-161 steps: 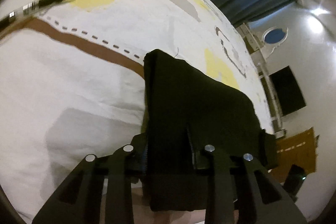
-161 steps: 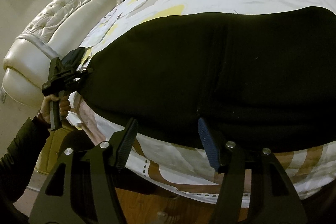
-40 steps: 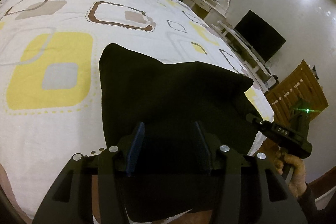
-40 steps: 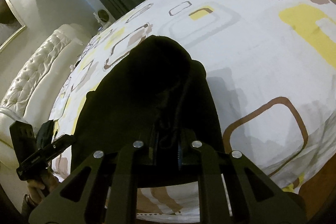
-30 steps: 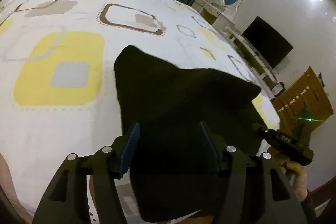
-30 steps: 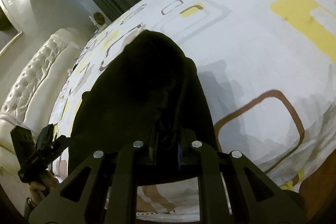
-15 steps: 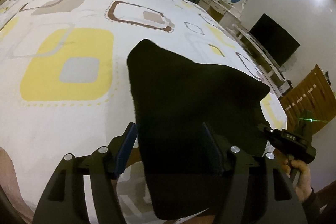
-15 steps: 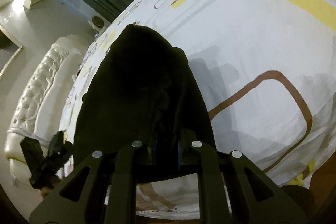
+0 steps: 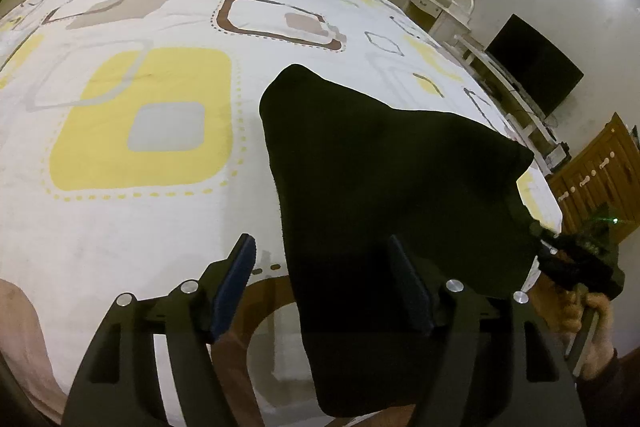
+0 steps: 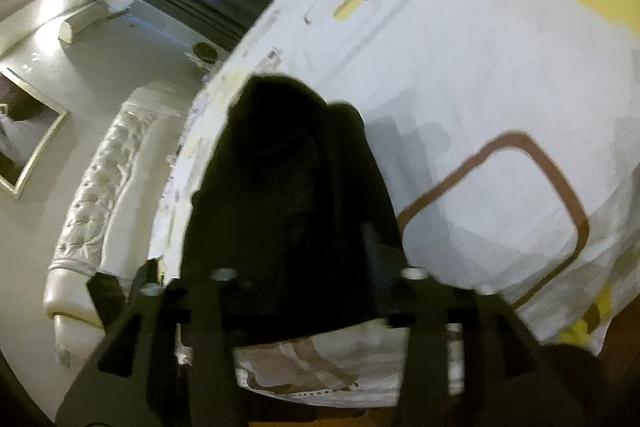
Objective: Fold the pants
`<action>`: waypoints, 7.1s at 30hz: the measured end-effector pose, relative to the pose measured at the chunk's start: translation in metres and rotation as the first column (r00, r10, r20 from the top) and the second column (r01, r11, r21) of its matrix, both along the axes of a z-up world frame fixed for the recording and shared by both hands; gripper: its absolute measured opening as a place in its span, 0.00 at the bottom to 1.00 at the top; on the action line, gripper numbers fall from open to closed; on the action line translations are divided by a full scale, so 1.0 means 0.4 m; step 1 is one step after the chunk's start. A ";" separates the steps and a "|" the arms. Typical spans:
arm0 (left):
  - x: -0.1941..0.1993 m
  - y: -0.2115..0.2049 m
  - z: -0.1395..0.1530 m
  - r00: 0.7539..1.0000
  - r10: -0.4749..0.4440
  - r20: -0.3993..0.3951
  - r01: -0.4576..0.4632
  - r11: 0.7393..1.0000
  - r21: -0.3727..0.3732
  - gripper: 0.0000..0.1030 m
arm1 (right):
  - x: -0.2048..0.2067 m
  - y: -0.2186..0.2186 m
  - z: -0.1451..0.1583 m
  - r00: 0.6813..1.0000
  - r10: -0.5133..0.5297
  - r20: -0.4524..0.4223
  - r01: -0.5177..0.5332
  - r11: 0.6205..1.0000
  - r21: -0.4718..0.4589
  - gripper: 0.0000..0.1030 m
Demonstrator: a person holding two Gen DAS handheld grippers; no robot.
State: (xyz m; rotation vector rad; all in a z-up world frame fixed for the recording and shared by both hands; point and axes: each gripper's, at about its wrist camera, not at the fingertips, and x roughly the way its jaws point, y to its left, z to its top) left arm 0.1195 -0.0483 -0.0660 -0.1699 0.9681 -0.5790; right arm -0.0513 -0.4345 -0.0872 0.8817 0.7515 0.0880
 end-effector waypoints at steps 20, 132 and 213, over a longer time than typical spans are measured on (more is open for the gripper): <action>0.021 0.006 -0.018 0.999 -0.044 0.003 0.044 0.997 0.065 0.83 | 0.128 -0.056 -0.076 0.983 0.161 -0.093 -0.156 0.986 0.061 0.88; 0.426 0.230 -0.078 0.975 -0.020 -0.221 -0.029 0.976 -0.216 0.29 | 0.646 0.205 -0.155 0.869 0.488 0.081 -0.483 0.801 0.354 0.30; -0.149 0.242 0.026 0.962 0.244 0.121 -0.245 0.970 -0.007 0.78 | 0.100 0.268 -0.061 0.987 0.094 -0.128 -0.122 0.965 -0.234 0.59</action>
